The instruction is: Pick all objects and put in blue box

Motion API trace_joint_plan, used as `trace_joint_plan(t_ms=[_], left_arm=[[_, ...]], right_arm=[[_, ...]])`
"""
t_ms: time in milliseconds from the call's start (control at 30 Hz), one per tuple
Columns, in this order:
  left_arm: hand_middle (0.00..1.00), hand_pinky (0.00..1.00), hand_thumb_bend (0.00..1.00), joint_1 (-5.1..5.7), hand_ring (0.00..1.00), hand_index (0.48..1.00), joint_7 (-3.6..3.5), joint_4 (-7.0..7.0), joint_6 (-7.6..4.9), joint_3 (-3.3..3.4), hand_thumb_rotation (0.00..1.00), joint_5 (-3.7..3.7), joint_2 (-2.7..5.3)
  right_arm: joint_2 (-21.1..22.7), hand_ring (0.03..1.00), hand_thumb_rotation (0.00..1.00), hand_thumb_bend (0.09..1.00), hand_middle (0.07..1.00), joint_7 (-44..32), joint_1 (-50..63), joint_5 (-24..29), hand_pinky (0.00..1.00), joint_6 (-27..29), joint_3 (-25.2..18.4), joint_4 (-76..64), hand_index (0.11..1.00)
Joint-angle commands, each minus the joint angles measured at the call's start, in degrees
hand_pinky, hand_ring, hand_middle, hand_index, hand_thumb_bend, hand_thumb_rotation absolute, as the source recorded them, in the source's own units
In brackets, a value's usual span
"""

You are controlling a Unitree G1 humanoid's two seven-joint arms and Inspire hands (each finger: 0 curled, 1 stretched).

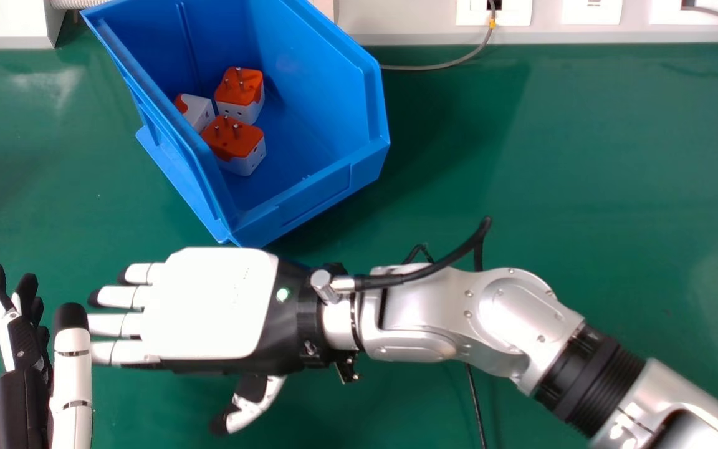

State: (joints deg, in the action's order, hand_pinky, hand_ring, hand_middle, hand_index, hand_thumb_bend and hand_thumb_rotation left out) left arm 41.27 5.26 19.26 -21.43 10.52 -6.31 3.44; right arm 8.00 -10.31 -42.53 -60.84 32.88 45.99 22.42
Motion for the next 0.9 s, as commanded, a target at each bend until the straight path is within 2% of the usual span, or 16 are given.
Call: trace_joint_plan(t_ms=[0, 67, 200, 333, 400, 600, 700, 867], left_arm=[[1.00, 1.00, 0.40, 0.06, 1.00, 1.000, 0.51, -0.07, -1.72, 0.35, 1.00, 0.61, 0.10], [1.00, 1.00, 0.40, 0.21, 1.00, 1.000, 0.53, 0.25, -1.71, 0.23, 1.00, 0.65, 0.32], [1.00, 1.00, 0.40, 0.74, 1.00, 1.000, 0.70, 0.65, -1.92, 0.01, 1.00, 0.27, 0.57], [1.00, 1.00, 0.40, 1.48, 1.00, 1.000, 1.17, 1.31, -1.57, 0.05, 1.00, -1.28, 0.46], [1.00, 1.00, 0.40, 1.71, 1.00, 1.000, 1.32, 1.60, -1.29, 0.13, 1.00, -1.76, 0.32], [1.00, 1.00, 0.38, 2.90, 1.00, 1.000, 1.55, 2.92, -1.11, -0.37, 1.00, -2.84, 0.72], [1.00, 1.00, 0.38, 3.01, 1.00, 1.000, 1.56, 2.96, -1.30, -0.45, 1.00, -3.06, 0.68], [1.00, 1.00, 0.39, 3.72, 1.00, 1.000, 1.57, 3.17, -1.76, -0.66, 1.00, -3.01, 0.83]], right_arm=[[-1.39, 1.000, 0.21, 0.281, 1.000, 1.58, -2.09, 0.00, 1.00, -1.11, 0.17, 1.48, 0.981], [-2.39, 1.000, 0.21, 0.284, 1.000, 2.30, -2.68, -0.42, 1.00, -2.27, 0.43, 4.01, 0.982], [-4.06, 1.000, 0.22, 0.285, 1.000, 3.55, -3.84, -0.57, 1.00, -4.04, 1.00, 8.39, 0.983], [-6.24, 1.000, 0.19, 0.280, 1.000, 5.74, -5.14, -0.94, 1.00, -6.03, 1.90, 13.73, 0.986], [-7.13, 1.000, 0.15, 0.274, 1.000, 7.13, -5.77, -1.10, 1.00, -6.84, 2.39, 16.23, 0.991], [-8.39, 1.000, 0.10, 0.281, 1.000, 8.95, -6.51, -0.62, 1.00, -8.68, 3.39, 20.51, 0.996], [-8.89, 1.000, 0.08, 0.287, 1.000, 9.14, -6.79, -0.77, 1.00, -9.42, 3.86, 21.70, 0.996], [-8.96, 1.000, 0.09, 0.292, 1.000, 8.79, -7.08, -1.27, 1.00, -10.05, 5.26, 22.06, 0.999]])
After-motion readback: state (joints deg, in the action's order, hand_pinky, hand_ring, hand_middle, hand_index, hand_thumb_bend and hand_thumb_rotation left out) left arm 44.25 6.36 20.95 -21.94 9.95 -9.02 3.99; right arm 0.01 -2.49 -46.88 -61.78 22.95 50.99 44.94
